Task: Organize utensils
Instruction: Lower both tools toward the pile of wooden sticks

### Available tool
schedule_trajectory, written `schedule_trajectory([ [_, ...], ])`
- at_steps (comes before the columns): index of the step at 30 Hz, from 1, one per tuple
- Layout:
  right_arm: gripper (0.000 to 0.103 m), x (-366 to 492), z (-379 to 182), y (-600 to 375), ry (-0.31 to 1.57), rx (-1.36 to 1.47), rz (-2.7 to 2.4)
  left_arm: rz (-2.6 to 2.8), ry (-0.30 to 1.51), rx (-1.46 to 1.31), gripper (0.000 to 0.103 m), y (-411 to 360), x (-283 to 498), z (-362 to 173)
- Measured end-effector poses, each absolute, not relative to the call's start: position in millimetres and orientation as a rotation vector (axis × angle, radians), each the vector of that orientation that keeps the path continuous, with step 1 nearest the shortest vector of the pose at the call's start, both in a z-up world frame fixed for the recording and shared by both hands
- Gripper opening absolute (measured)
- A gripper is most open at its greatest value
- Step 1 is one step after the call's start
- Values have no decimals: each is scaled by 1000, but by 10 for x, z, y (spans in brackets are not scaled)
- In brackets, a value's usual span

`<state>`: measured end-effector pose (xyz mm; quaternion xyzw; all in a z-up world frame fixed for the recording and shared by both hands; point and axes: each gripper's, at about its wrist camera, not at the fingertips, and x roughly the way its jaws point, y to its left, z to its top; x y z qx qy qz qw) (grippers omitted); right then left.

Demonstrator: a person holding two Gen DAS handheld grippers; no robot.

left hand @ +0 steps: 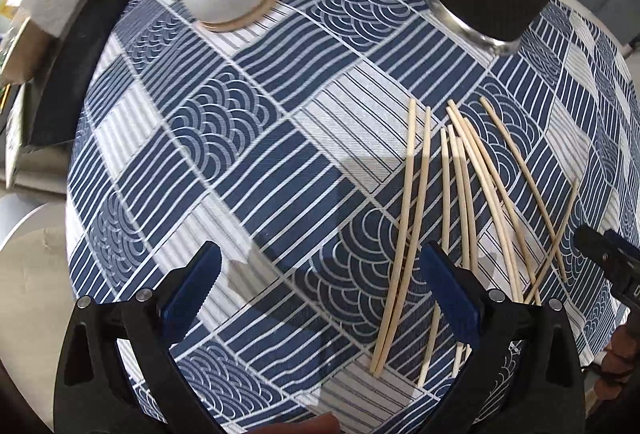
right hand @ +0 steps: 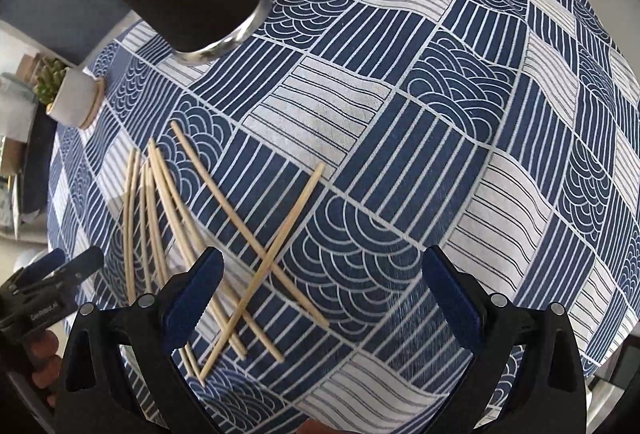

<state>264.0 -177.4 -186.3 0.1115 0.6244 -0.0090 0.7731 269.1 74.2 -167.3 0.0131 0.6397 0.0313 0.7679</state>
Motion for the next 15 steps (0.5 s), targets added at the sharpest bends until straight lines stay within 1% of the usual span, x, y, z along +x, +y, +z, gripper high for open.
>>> schedule_trajectory([
  [5,95,2701,-2024,-1749,1402,270,-41,56,1423,21,97,743,2791,-1821],
  [11,96,2713,-2063,-1632,1381,180,-93,58,1446,36,99,768,2869,-1982],
  [15,97,2723,-2110,-1524,1382,131,-158,46,1431,-19,99,844,2901,-2020],
])
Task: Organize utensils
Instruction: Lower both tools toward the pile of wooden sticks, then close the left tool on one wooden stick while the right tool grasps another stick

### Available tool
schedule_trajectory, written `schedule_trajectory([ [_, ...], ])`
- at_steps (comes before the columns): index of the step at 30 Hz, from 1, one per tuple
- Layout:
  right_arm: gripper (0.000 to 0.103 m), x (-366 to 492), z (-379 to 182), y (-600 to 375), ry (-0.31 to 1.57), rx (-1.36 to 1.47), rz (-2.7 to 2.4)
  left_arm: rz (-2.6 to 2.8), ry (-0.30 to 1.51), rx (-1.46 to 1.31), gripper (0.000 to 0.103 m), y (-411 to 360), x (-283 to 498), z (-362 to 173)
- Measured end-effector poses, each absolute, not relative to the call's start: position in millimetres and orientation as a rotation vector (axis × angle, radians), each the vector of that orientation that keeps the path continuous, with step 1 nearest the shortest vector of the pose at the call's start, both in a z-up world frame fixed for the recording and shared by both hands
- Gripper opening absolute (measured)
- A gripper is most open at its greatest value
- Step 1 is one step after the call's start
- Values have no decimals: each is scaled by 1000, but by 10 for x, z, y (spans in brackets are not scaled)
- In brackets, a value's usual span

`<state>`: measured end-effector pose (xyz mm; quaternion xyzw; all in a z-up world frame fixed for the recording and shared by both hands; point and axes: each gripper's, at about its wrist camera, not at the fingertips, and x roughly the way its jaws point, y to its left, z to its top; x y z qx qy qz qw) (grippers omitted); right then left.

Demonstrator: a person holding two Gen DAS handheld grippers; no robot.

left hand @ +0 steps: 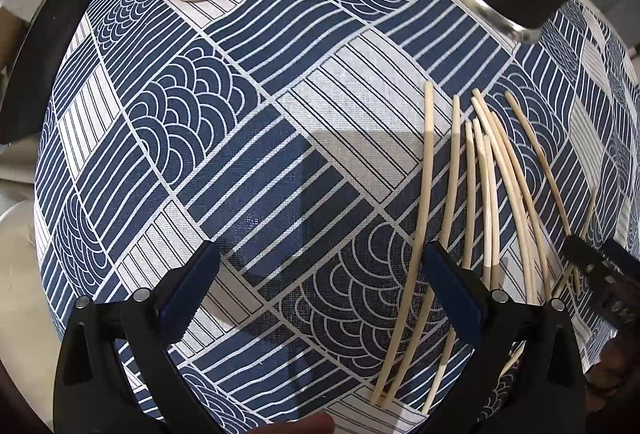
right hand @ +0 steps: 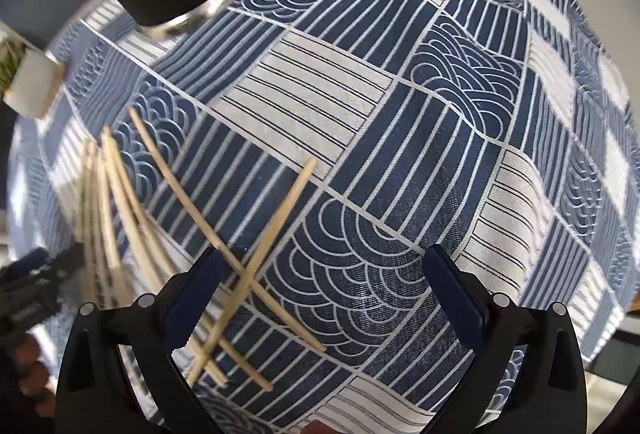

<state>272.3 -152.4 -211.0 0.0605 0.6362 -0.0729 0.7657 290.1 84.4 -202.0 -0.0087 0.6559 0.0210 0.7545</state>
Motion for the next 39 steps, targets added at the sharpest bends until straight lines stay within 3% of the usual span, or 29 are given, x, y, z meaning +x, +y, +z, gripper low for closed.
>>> schedule_trajectory([
  [14,94,2637,-2035,-1631,1349,244,-65,61,1321,-29,99,817,2619,-2015],
  [16,94,2641,-1990,-1694,1347,300,-33,63,1299,-29,91,836,2664,-2009],
  [17,92,2652,-1998,-1702,1354,295,-30,64,1282,-28,88,818,2675,-2000],
  [19,62,2671,-1981,-1716,1354,267,-45,49,1252,-16,80,832,2648,-1939],
  [23,50,2720,-1966,-1679,1379,248,2,29,1238,-7,73,781,2611,-1894],
  [28,16,2784,-1974,-1548,1390,132,-4,-39,1233,48,43,660,2607,-1825],
  [33,5,2771,-2001,-1634,1405,193,-9,-85,1250,56,13,491,2656,-1795],
  [36,5,2724,-1962,-1853,1384,217,-13,-104,1269,24,6,560,2689,-1805],
  [39,5,2627,-1823,-1975,1331,206,-20,-108,1278,-4,5,636,2713,-1813],
])
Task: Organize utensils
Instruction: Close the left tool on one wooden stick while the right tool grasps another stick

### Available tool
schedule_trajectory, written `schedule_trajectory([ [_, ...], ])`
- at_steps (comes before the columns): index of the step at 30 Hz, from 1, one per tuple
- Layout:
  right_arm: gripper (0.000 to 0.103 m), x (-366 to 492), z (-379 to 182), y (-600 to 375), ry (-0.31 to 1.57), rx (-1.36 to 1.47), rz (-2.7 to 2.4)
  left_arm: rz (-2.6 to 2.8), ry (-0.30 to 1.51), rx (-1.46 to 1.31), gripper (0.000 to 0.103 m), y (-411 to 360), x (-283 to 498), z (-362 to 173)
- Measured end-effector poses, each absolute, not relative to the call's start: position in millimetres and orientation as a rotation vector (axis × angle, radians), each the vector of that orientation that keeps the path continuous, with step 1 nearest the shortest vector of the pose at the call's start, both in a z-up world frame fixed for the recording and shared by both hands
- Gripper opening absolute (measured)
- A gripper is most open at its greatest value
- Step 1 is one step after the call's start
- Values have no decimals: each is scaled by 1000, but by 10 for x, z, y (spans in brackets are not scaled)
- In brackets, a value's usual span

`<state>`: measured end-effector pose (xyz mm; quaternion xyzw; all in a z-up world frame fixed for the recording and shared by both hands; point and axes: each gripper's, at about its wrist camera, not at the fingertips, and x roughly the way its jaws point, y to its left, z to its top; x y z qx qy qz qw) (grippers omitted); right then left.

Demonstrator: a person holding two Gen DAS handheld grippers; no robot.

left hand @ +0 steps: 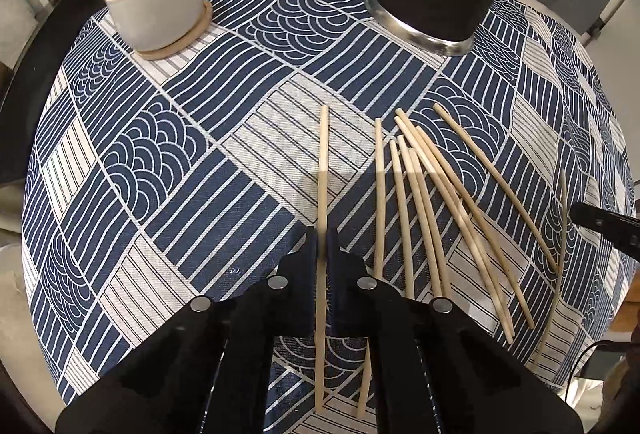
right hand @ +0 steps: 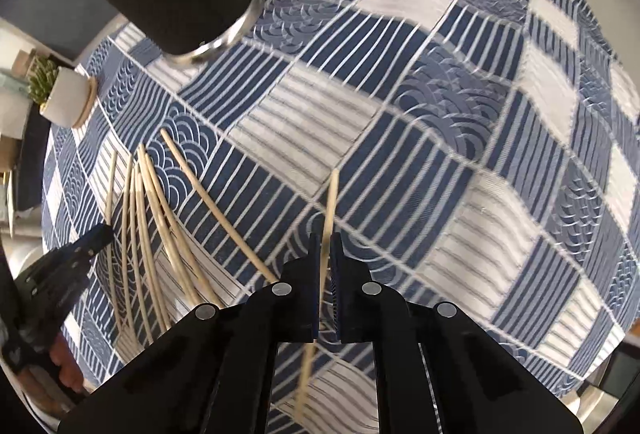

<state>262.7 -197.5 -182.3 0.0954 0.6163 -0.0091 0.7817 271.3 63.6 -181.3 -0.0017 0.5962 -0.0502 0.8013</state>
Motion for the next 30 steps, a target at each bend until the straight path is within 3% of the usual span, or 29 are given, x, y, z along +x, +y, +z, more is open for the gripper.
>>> schedule_trajectory([
  [13,3,2058,-1281,-2281,1177,228,-17,-119,1237,-59,5,804,2502,-1666],
  [20,9,1935,-1412,-2241,1183,243,49,-80,1161,-62,5,845,2249,-1430],
  [22,25,1909,-1491,-2204,1198,217,63,-60,1146,-59,5,884,2101,-1370],
  [24,32,1882,-1584,-2160,1209,198,73,-45,1137,-65,5,922,1962,-1342],
  [30,32,1885,-1790,-1943,1268,158,116,13,1126,-79,5,1041,1639,-1373],
])
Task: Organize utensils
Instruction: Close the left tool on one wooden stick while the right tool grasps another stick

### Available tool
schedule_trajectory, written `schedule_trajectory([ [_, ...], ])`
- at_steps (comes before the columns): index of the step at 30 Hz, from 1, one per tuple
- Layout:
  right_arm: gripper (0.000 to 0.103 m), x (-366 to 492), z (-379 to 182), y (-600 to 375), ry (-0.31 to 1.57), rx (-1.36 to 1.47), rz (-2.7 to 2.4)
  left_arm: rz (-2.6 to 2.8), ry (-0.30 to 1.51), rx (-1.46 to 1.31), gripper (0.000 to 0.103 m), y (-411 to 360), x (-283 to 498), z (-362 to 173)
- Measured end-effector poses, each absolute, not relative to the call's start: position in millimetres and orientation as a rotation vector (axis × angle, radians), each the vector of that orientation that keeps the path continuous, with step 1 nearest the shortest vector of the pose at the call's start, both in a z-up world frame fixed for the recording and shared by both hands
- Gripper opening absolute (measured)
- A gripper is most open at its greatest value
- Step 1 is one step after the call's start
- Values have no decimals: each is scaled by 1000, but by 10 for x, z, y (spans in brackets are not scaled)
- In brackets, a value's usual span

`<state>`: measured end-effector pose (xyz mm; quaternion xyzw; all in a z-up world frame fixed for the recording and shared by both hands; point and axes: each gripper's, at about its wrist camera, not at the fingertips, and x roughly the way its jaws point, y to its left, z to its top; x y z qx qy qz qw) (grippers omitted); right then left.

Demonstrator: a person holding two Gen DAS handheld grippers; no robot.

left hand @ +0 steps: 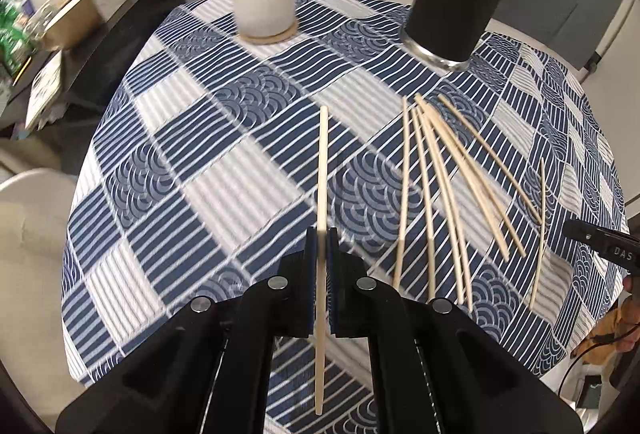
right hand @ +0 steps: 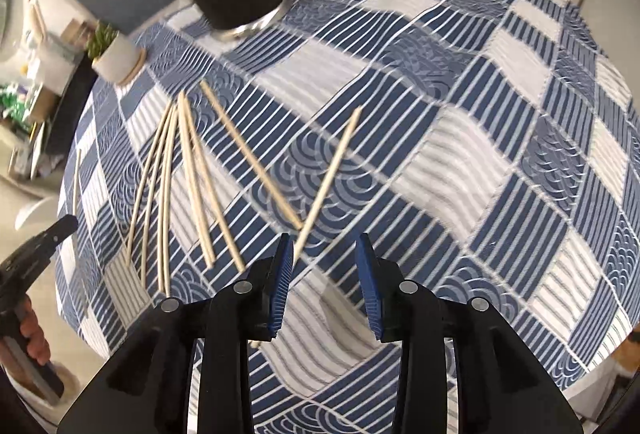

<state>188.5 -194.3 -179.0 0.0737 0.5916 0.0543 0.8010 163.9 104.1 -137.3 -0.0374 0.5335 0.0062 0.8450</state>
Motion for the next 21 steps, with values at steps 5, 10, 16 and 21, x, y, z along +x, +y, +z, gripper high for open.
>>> schedule_trajectory([
  [5,32,1932,-1932,-1723,1315,92,87,40,1104,-112,5,1088,1488,-1383],
  [10,27,1969,-1997,-1596,1329,-40,-13,45,1075,-147,5,1090,1406,-1302],
  [16,5,1901,-1912,-1925,1337,58,-32,45,1039,-143,5,1025,1344,-1126],
  [21,5,1796,-1736,-2284,1308,177,-21,43,1012,-120,5,953,1302,-909],
])
